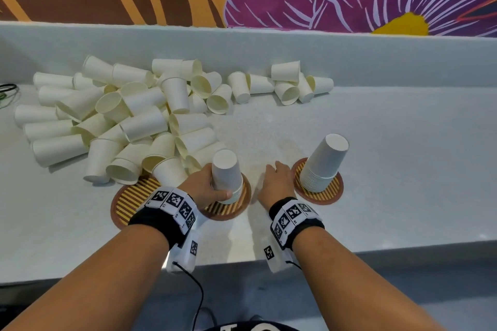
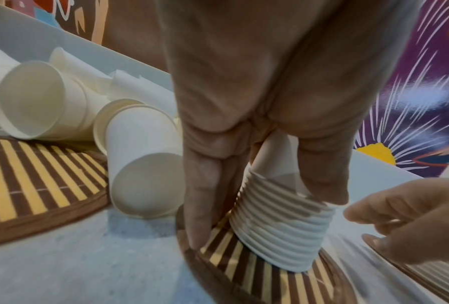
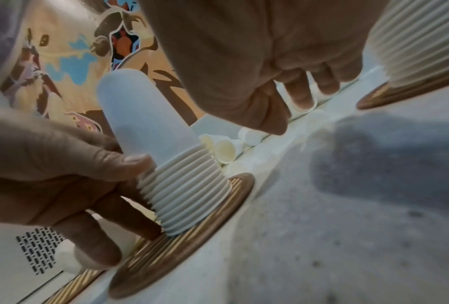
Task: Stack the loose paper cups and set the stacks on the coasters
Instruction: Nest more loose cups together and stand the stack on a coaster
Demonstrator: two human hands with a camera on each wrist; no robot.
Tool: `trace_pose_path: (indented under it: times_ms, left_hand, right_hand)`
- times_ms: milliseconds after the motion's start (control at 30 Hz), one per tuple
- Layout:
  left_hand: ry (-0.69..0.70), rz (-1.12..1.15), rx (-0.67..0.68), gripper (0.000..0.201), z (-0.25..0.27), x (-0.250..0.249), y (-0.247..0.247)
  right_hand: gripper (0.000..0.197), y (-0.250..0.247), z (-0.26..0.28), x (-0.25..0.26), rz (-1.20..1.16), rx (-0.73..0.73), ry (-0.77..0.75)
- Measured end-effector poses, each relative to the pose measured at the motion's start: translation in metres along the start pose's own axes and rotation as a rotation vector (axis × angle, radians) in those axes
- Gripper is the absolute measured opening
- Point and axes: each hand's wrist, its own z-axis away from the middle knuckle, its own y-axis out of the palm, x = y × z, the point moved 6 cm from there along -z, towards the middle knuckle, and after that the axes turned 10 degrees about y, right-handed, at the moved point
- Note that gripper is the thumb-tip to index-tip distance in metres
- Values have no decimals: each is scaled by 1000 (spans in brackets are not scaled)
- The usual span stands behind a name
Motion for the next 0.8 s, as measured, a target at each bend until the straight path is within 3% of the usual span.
trace_pose_path:
  times_ms: [233,800]
  left_hand:
    - [-4,2,16,76,-6,-10,6]
    - [30,36,11,79,-43,-54,30]
  right_hand:
    - [44,11,-11,-23,45,-10,185]
    - [38,11,-50,-66,152,-108,125]
